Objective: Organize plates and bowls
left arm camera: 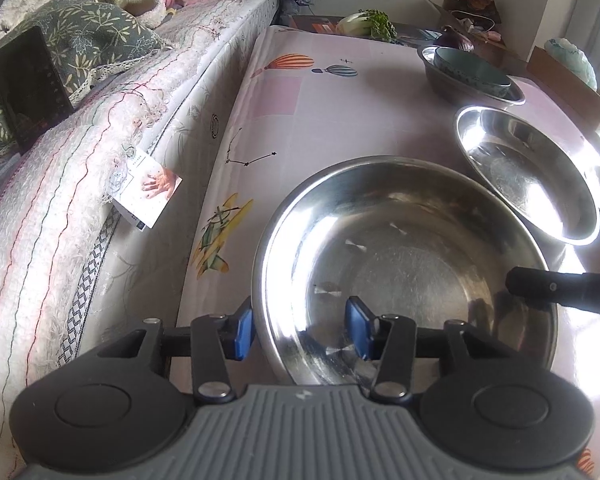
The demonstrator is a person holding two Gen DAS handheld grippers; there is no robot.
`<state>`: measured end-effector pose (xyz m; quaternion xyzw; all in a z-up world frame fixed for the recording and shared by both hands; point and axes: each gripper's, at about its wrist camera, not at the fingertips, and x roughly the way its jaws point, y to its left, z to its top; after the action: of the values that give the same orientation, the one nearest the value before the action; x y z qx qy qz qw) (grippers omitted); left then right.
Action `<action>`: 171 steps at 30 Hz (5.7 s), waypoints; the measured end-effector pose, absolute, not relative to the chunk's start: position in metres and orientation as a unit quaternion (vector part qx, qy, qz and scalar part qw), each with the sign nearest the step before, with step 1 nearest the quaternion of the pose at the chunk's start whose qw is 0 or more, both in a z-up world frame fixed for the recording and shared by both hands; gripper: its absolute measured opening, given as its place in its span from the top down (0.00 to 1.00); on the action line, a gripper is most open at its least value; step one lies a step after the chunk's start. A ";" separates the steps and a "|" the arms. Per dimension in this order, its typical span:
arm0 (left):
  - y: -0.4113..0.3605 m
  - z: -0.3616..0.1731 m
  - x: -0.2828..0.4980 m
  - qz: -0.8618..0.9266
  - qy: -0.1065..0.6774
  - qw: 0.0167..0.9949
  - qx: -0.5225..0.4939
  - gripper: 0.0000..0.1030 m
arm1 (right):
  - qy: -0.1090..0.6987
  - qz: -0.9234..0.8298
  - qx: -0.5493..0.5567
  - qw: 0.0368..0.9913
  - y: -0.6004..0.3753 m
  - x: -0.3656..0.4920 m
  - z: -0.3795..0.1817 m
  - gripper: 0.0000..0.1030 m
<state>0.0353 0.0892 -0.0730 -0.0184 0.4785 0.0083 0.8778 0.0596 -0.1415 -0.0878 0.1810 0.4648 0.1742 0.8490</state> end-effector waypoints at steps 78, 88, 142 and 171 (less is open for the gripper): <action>0.084 -0.075 0.032 -0.001 0.480 0.877 -0.008 0.51 | 0.469 0.172 0.187 0.846 -0.145 0.054 -0.091 0.85; 0.081 -0.073 0.026 -0.009 0.482 0.876 -0.013 0.51 | 0.468 0.166 0.187 0.848 -0.146 0.054 -0.090 0.84; 0.072 -0.076 0.032 0.007 0.465 0.885 0.023 0.50 | 0.448 0.164 0.149 0.866 -0.140 0.054 -0.088 0.85; 0.076 -0.061 0.018 0.025 0.453 0.891 0.026 0.52 | 0.421 0.180 0.101 0.883 -0.126 0.043 -0.076 0.84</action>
<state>0.0178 0.0762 -0.0607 0.0261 0.4530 0.0246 0.8908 0.0430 -0.1264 -0.0762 0.1008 0.4215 0.1801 0.8830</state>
